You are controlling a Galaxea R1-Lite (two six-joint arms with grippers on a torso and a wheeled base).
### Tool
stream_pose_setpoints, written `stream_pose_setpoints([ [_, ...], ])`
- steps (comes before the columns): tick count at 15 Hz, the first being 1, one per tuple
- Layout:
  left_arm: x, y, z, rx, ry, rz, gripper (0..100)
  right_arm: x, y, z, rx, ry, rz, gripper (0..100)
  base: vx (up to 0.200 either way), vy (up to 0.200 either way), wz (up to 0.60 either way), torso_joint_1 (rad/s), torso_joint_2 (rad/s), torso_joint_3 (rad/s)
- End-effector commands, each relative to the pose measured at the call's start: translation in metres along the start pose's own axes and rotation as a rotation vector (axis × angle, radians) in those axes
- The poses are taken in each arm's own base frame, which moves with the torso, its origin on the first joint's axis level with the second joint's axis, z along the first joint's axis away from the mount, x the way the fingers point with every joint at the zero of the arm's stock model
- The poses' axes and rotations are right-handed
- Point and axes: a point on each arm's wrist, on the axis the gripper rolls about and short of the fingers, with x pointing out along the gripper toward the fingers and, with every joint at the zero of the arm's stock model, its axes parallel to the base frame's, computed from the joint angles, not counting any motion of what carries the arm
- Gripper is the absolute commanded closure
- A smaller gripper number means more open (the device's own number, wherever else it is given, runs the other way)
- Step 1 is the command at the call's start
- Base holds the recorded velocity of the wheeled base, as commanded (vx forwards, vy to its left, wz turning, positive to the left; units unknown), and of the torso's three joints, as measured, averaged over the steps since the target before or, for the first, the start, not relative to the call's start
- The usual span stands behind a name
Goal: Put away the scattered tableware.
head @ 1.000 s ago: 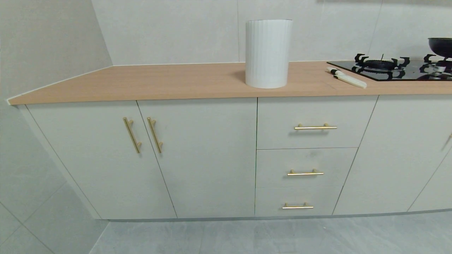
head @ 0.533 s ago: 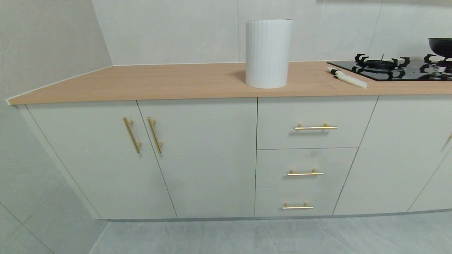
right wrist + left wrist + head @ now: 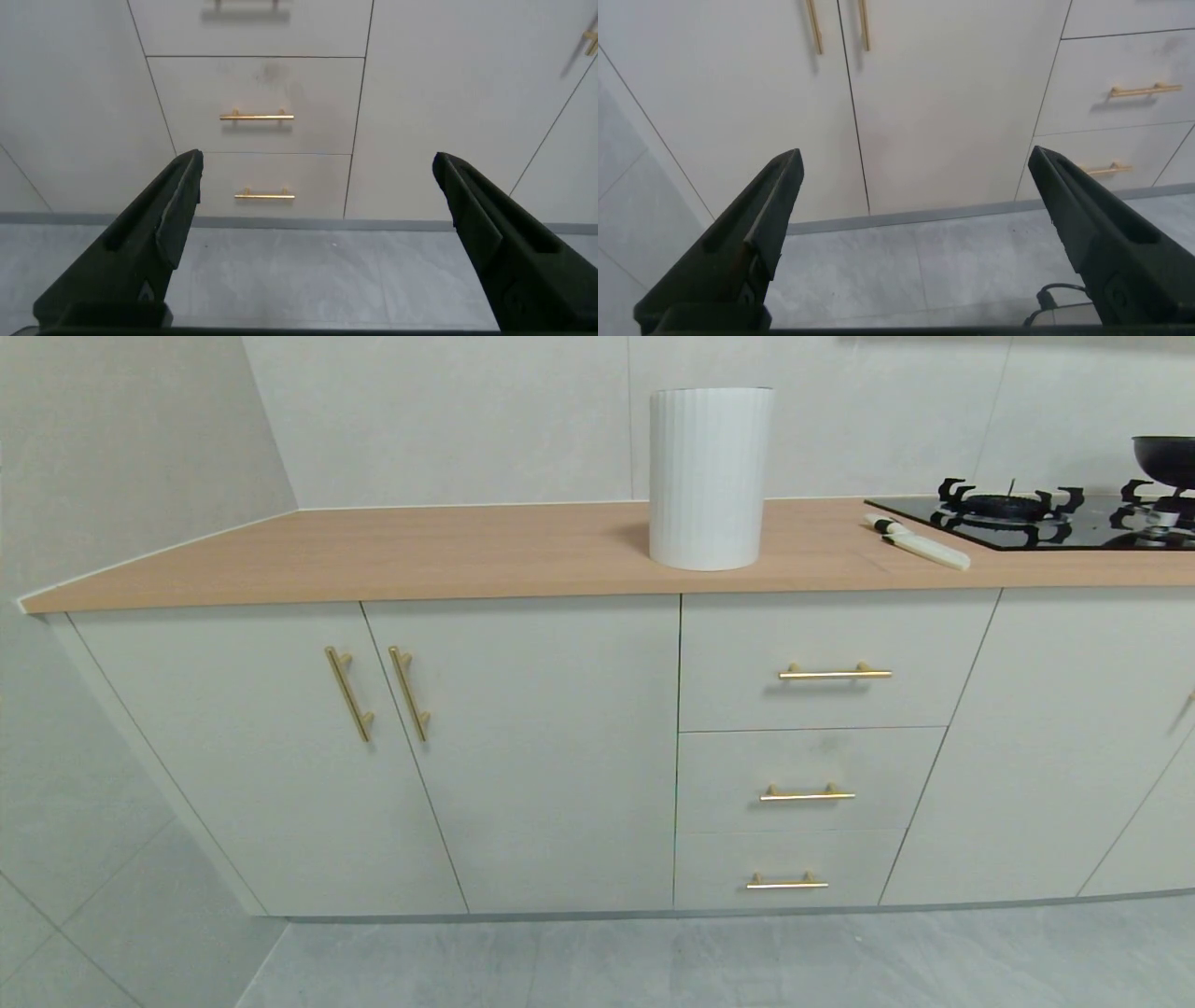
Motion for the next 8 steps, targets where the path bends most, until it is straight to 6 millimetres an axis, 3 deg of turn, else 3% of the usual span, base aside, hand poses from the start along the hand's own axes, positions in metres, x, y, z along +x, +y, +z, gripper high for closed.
stream_pose_setpoints([
  [1, 0.0000, 0.0000, -0.0001, 0.001, 0.000, 0.000, 0, 0.0003, 0.0000, -0.0005, 0.000, 0.007, -0.001, 0, 0.000, 0.000, 0.00, 0.000, 0.00, 0.000],
  [8, 0.0000, 0.0000, 0.0001, 0.001, -0.001, 0.000, 0, 0.0003, -0.0001, -0.0004, 0.009, 0.006, -0.001, 0, 0.000, 0.000, 0.00, 0.000, 0.00, 0.000],
])
